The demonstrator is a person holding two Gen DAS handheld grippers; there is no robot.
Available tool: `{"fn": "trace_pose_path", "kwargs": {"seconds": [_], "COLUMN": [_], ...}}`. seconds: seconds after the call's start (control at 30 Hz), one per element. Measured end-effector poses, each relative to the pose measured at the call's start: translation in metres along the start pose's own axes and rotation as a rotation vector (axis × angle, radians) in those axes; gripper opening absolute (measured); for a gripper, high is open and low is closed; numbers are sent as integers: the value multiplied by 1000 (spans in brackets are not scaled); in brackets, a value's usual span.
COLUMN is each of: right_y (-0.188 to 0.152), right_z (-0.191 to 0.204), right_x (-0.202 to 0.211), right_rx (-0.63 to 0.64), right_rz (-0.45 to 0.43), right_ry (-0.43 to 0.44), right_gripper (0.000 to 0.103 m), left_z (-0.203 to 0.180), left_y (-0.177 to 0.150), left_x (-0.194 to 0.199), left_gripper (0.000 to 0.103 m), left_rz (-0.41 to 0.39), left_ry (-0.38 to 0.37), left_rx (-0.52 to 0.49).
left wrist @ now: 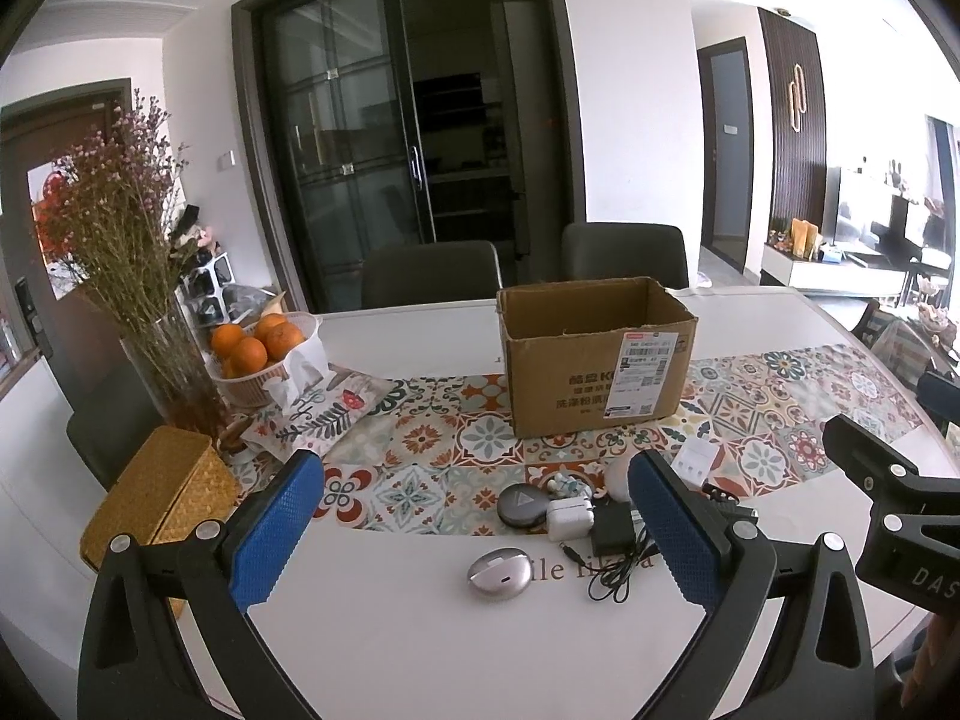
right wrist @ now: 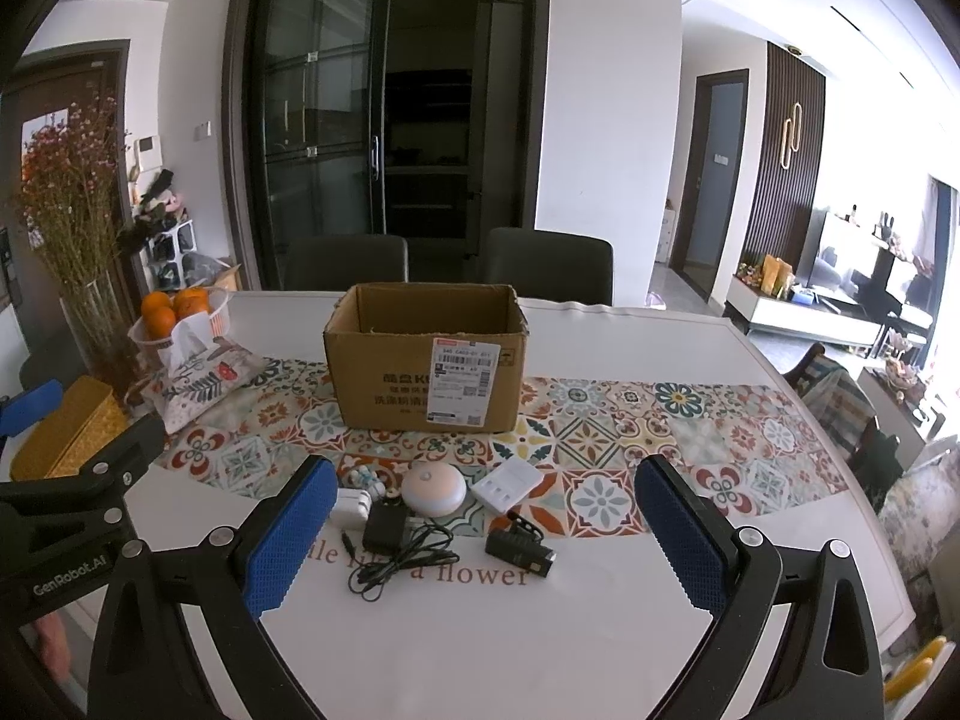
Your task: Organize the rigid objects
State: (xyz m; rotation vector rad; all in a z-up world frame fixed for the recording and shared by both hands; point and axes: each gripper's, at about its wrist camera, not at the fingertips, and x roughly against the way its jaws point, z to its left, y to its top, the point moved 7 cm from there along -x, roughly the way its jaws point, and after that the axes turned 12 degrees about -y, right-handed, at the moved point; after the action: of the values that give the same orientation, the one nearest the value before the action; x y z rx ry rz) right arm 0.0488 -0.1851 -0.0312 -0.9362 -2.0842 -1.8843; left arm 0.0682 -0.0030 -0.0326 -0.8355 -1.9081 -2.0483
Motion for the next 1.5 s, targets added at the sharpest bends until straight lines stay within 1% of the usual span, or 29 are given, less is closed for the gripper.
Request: {"fn": "trace_pose_path", "kwargs": {"seconds": [1.03, 1.5], "right_y": [2, 5], "right_z": [-2, 0], "right_x": [-2, -8], "right_rx": [-1, 3], "right_rz": [-6, 1], "right_ry": [0, 1], "right_gripper": [100, 100], "left_z": [-2, 0], "left_y": [-1, 0], "left_x": [1, -4], "left_gripper": [103, 103], "left_rz": [-8, 10], "left_ry": [4, 0], "left_rx": [-5, 2]}}
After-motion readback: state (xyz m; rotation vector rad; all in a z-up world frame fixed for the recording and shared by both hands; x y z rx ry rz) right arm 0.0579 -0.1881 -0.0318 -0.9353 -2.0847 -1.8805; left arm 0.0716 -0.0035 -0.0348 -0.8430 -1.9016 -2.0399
